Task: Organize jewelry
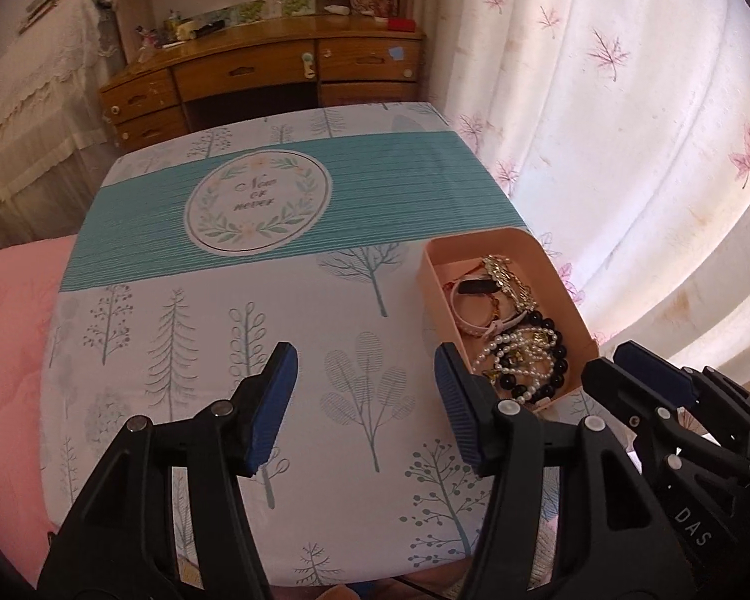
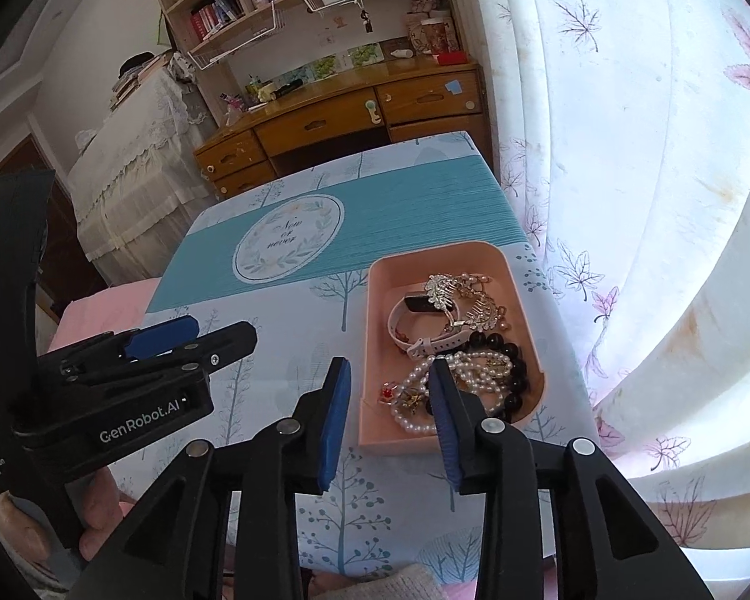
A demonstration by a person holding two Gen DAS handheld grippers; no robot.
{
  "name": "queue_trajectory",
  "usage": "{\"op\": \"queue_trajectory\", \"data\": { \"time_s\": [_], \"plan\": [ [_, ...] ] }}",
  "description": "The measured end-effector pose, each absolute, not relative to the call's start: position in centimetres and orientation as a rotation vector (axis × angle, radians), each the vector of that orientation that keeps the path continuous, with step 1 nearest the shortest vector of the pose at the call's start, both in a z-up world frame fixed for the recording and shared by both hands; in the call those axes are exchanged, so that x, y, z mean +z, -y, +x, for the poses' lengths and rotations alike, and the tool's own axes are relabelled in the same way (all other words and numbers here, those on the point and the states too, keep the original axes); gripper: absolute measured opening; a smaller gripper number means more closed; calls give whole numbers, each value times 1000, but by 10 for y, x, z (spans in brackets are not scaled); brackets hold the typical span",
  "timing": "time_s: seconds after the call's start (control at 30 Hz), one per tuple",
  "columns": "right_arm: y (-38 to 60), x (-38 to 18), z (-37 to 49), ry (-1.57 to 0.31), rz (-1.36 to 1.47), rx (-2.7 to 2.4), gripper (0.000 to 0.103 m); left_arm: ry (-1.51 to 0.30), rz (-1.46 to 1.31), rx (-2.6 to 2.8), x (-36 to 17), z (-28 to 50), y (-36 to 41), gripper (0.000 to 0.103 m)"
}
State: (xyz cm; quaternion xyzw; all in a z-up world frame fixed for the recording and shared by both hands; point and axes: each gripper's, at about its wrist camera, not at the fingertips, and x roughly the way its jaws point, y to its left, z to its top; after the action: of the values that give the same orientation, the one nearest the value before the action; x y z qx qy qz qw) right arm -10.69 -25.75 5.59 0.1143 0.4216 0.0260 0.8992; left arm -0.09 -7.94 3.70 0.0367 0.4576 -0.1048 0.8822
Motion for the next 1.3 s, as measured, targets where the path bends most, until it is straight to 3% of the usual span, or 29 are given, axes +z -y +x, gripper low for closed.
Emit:
{"op": "queue_trajectory", "data": {
  "time_s": [0.23, 0.4, 0.6, 1.3],
  "plan": [
    [234, 77, -107, -895, 187, 125, 39, -905, 16, -111, 64, -23, 48, 56],
    [218, 99, -114, -863, 136, 147, 58, -874, -16, -71, 80, -42, 31, 64],
    [202, 123, -129, -822, 115, 166, 66, -800, -34, -31, 98, -66, 19, 70],
    [200, 138, -152, -810, 122, 139, 67, -777, 19, 6, 106, -82, 27, 71]
  ]
}}
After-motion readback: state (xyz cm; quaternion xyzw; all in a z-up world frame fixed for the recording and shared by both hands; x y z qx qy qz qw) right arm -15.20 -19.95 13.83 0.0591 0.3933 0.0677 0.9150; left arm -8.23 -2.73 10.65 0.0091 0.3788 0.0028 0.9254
